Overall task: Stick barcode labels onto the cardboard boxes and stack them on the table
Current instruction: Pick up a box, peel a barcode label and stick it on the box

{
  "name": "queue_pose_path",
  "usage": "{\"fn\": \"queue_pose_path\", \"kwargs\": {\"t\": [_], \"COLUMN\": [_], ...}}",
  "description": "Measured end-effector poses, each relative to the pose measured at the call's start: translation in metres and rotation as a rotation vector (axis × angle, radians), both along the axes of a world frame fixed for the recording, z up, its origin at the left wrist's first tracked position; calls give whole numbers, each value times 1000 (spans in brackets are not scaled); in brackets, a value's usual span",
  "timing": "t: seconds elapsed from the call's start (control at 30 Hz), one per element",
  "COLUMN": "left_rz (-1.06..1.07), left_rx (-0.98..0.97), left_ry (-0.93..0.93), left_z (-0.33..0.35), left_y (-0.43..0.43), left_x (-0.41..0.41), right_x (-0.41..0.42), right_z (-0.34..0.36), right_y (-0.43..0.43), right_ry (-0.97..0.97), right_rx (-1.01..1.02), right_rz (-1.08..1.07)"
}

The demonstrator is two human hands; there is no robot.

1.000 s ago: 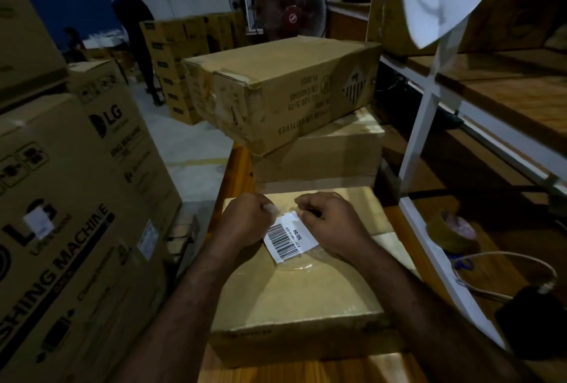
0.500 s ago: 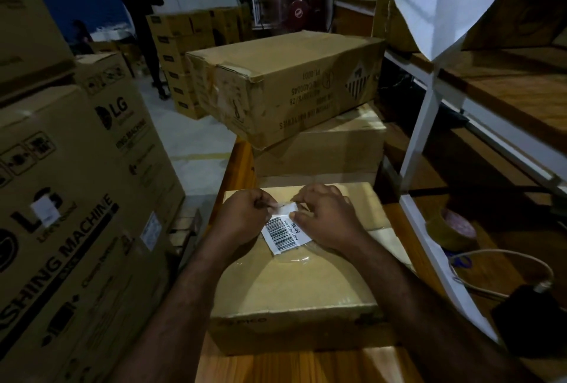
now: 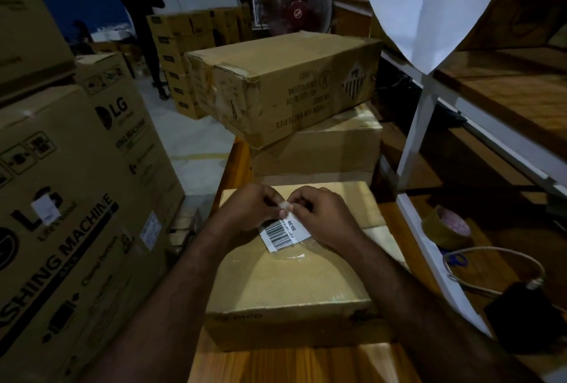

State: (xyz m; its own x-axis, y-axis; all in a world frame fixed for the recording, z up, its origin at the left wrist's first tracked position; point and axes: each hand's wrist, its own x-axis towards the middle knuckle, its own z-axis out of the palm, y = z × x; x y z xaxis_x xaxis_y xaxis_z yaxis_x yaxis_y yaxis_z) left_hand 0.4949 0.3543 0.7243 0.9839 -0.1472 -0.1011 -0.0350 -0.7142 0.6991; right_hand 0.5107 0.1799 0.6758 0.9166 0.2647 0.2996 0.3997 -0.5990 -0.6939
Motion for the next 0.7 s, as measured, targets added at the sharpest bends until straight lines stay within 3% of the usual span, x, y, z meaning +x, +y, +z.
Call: {"fn": "queue_pose_path", "kwargs": {"t": [0.13,0.43,0.7], "left_rz": [46,89,93], "left_rx": [-114,-289,-361], "left_ry": [49,100,138], "left_z": [-1,-7,-5], "left_y": [5,10,9], "left_x": [-1,-5,-2], "right_x": [-1,-1,-2], "right_z": [0,0,1], "right_y": [2,0,-1], "right_ry": [28,-59,-50], "right_rx": [22,-143,-79], "right_rz": [-12,37,29]}}
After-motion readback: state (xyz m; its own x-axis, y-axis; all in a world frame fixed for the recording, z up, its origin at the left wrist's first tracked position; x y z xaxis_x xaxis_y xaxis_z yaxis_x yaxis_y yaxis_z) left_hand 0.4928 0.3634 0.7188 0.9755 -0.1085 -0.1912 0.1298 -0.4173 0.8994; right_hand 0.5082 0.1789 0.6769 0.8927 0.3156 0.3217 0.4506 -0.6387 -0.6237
